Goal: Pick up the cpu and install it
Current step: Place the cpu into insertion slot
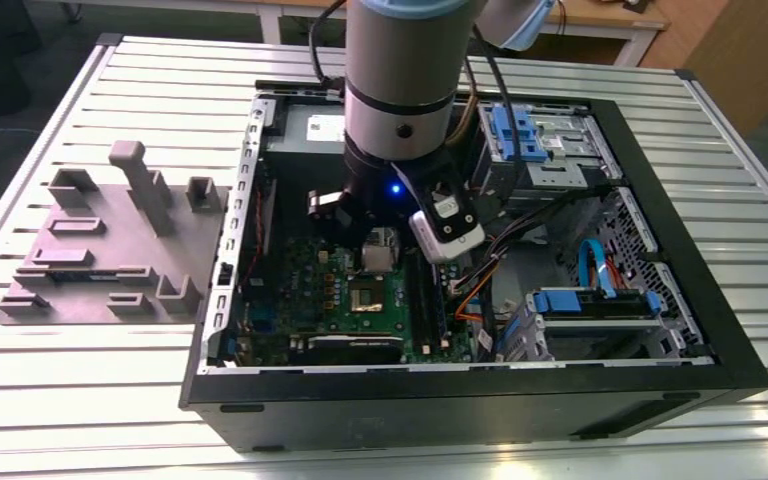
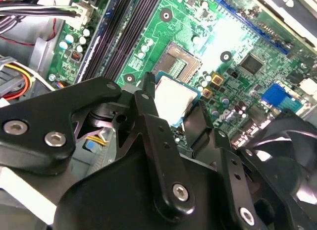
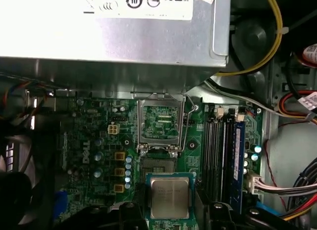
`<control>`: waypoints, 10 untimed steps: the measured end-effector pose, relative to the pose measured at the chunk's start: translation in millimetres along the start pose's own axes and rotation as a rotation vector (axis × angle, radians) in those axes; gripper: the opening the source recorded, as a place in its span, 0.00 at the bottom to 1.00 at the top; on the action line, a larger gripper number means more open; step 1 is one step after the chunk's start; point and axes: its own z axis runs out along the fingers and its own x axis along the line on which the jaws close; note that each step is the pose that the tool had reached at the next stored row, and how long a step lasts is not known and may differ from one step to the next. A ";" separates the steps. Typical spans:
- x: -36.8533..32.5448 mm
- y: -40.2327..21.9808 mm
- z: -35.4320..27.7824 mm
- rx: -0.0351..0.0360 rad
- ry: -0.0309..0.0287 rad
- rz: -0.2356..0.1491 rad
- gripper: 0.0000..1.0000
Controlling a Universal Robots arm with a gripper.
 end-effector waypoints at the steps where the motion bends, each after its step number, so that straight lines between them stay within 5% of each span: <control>1: 0.1 -0.5 1.6 0.0000 0.0000 0.000 0.47; 10: 2.4 -4.7 16.5 0.0000 0.0002 0.014 0.47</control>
